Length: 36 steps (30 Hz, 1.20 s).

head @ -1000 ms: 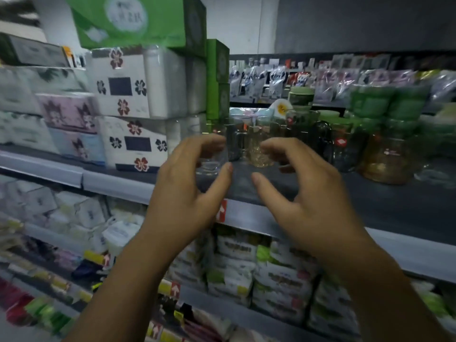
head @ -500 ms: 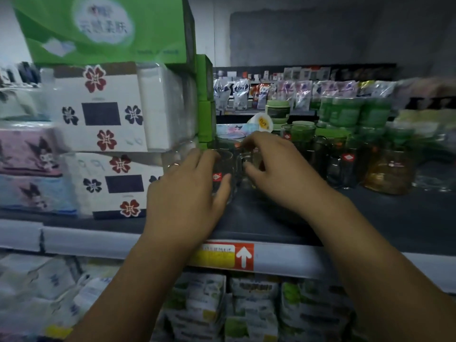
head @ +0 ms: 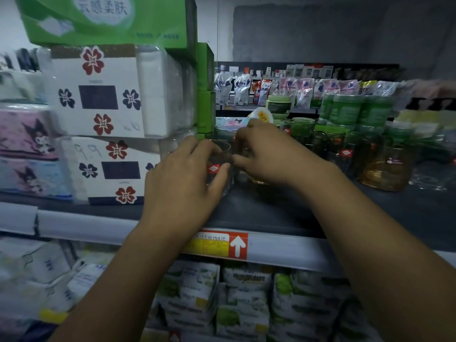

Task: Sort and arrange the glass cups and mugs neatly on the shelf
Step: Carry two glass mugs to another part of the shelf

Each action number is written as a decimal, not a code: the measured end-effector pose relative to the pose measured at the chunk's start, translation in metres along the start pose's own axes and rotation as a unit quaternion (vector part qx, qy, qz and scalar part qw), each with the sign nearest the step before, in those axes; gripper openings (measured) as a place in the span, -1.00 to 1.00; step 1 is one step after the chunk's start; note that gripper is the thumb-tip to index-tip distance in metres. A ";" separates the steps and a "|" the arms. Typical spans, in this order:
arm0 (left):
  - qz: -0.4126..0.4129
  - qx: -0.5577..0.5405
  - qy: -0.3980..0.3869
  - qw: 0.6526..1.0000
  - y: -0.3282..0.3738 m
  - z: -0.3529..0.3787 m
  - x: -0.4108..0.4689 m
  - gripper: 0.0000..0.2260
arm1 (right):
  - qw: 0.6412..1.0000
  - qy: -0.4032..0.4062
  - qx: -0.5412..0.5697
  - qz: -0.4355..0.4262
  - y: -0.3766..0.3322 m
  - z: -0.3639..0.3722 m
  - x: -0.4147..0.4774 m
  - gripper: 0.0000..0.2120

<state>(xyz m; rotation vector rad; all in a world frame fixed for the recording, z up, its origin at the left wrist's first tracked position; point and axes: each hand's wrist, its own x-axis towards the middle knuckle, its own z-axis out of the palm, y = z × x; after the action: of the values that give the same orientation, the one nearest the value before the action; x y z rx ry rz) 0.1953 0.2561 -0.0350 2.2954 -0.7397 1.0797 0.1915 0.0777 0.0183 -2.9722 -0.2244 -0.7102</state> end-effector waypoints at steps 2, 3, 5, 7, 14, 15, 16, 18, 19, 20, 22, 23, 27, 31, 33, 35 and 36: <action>-0.001 -0.009 0.006 1.000 0.002 0.000 -0.001 -0.81 | 1.000 0.018 -0.006 -0.007 0.003 -0.001 -0.006 -0.81; -0.002 -0.015 0.009 1.000 0.003 0.000 -0.002 -0.81 | 1.000 0.029 -0.007 -0.008 0.004 -0.001 -0.011 -0.82; -0.002 -0.028 0.013 1.000 0.006 0.000 -0.004 -0.81 | 0.998 0.055 0.003 -0.008 0.006 -0.004 -0.024 -0.82; -0.003 -0.040 0.012 0.999 0.008 0.000 -0.005 -0.81 | 0.997 0.073 0.023 -0.013 0.009 -0.008 -0.037 -0.75; -0.072 -0.057 0.062 0.994 0.010 -0.006 -0.023 -0.61 | 0.964 0.204 0.155 0.075 0.023 -0.004 -0.083 -0.70; -0.087 -0.063 0.073 0.992 0.011 -0.007 -0.028 -0.54 | 0.948 0.216 0.201 0.121 0.027 -0.002 -0.086 -0.71; -0.103 -0.076 0.080 0.989 0.013 -0.007 -0.032 -0.47 | 0.930 0.214 0.248 0.164 0.031 -0.001 -0.089 -0.72; -0.123 -0.096 0.086 0.984 0.016 -0.006 -0.038 -0.39 | 0.908 0.185 0.306 0.217 0.038 0.000 -0.091 -0.82; -0.129 -0.101 0.086 0.983 0.016 -0.005 -0.039 -0.37 | 0.906 0.168 0.316 0.225 0.039 -0.001 -0.091 -0.86; -0.134 -0.105 0.083 0.982 0.016 -0.003 -0.039 -0.36 | 0.908 0.154 0.321 0.223 0.041 -0.002 -0.093 -0.80; -0.143 -0.112 0.073 0.981 0.015 0.000 -0.038 -0.35 | 0.899 0.130 0.355 0.222 0.043 -0.006 -0.095 -0.72; -0.146 -0.114 0.066 0.981 0.015 0.001 -0.038 -0.34 | 0.878 0.111 0.405 0.228 0.044 -0.007 -0.095 -0.72; -0.150 -0.141 0.045 0.978 0.021 0.005 -0.037 -0.30 | 0.759 0.036 0.593 0.266 0.047 -0.008 -0.095 -0.77; -0.143 -0.128 0.017 0.981 0.027 0.009 -0.036 -0.36 | 0.738 0.064 0.602 0.299 0.049 -0.007 -0.093 -0.73; -0.155 -0.101 0.002 0.983 0.029 0.009 -0.034 -0.32 | 0.723 0.067 0.612 0.313 0.048 -0.008 -0.093 -0.71; -0.177 -0.108 -0.021 0.978 0.034 0.007 -0.029 -0.29 | 0.718 0.072 0.614 0.319 0.046 -0.008 -0.093 -0.69; -0.189 -0.129 -0.036 0.973 0.037 0.007 -0.025 -0.29 | 0.715 0.073 0.616 0.321 0.045 -0.009 -0.093 -0.68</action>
<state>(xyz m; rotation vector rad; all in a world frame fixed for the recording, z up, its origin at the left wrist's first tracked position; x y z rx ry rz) 0.1619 0.2313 -0.0517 2.1421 -0.4139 0.6855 0.1126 0.0208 -0.0183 -1.5026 0.2649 -0.3983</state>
